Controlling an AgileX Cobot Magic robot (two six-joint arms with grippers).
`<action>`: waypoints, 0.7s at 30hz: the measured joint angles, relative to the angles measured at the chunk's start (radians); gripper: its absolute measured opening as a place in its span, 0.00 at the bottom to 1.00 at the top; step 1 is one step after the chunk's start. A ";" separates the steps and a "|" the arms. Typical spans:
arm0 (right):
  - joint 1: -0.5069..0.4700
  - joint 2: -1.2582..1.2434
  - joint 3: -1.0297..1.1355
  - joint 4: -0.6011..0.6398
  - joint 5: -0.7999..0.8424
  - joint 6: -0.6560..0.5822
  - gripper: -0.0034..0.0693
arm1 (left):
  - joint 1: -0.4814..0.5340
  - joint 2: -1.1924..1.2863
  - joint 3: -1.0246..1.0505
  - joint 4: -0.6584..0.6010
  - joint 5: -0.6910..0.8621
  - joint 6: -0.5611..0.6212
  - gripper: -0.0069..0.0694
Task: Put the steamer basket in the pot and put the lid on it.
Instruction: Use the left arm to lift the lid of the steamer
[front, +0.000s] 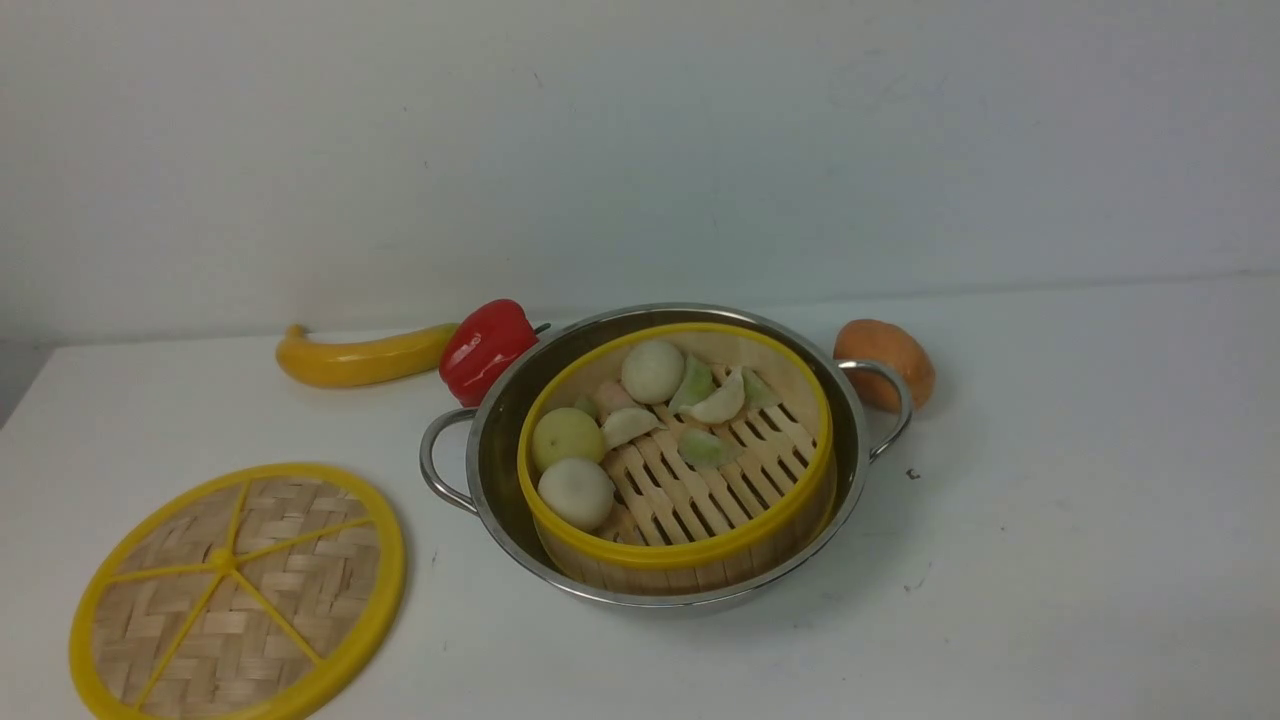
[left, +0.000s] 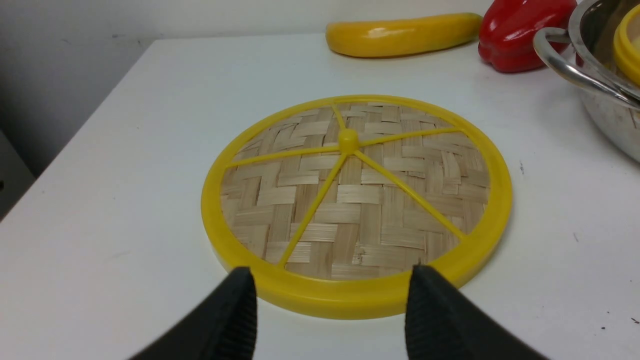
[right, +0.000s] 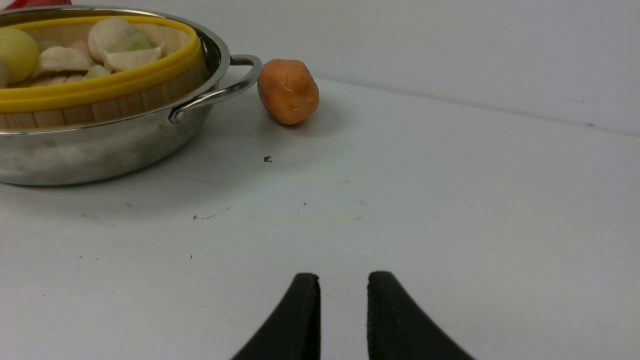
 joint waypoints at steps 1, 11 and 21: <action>0.000 0.000 0.000 0.000 0.000 0.000 0.24 | 0.000 0.000 0.000 0.000 0.000 0.000 0.59; 0.000 0.000 0.000 0.000 0.000 0.000 0.24 | 0.000 0.000 0.000 -0.053 -0.061 -0.022 0.59; 0.000 0.000 0.000 0.000 0.000 0.000 0.25 | 0.000 0.000 0.000 -0.307 -0.244 -0.085 0.59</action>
